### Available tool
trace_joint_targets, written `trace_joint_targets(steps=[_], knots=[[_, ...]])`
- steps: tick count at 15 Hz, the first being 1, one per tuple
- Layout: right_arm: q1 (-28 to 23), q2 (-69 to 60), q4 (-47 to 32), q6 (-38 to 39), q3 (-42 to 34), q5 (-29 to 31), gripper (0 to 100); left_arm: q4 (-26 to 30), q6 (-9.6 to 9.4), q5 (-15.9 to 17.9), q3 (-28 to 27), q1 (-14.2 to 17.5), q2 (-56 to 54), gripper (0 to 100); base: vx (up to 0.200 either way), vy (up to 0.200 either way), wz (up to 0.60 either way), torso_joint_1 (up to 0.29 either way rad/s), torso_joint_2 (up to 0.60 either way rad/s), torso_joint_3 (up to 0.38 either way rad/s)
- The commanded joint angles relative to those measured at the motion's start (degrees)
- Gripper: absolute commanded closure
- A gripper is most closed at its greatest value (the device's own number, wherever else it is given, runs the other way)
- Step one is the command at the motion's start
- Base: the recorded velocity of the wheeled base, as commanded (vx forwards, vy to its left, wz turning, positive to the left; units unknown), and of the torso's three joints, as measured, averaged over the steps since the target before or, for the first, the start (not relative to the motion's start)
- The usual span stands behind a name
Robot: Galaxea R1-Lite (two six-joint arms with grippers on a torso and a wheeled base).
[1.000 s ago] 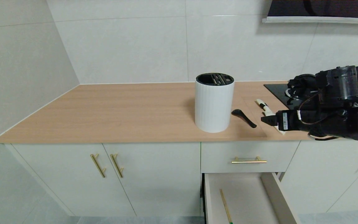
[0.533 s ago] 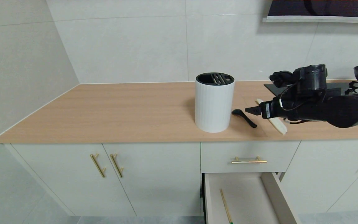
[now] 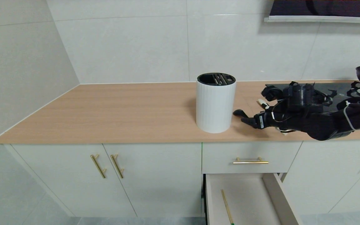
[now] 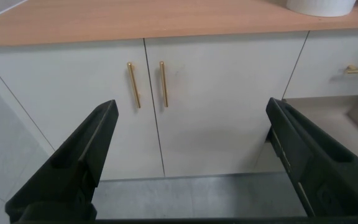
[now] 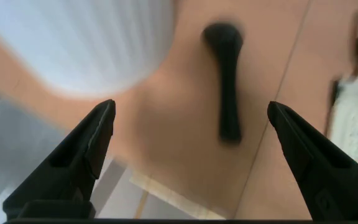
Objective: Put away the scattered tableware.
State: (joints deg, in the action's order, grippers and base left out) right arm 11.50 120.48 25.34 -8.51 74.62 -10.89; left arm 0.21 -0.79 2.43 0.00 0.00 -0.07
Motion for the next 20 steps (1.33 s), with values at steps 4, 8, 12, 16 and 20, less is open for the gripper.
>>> trace_joint_targets(steps=[4,8,12,16,20], knots=[[-1.39,5.73,1.46,0.34,2.90,1.39,0,-0.03,0.00,-0.05,0.00,0.00,0.07,0,0.000,0.000,0.00,0.000,0.00,0.000],[-2.09,7.14,1.46,0.34,4.04,1.31,0,-0.03,0.00,-0.05,0.00,0.00,0.07,0,0.000,0.000,0.00,0.000,0.00,0.000],[-1.83,8.28,1.46,1.21,4.40,1.31,0,-0.03,0.00,0.04,0.00,0.00,0.07,0,0.000,0.000,0.00,0.000,0.00,0.000],[-1.65,9.16,1.46,2.18,5.71,1.31,0,-0.03,0.00,0.04,0.00,0.00,0.07,0,0.000,0.000,0.00,0.000,0.00,0.000],[-1.65,9.77,1.46,2.18,5.89,1.31,0,-0.03,0.00,0.04,0.00,0.00,0.07,0,0.000,0.000,0.00,0.000,0.00,0.000]])
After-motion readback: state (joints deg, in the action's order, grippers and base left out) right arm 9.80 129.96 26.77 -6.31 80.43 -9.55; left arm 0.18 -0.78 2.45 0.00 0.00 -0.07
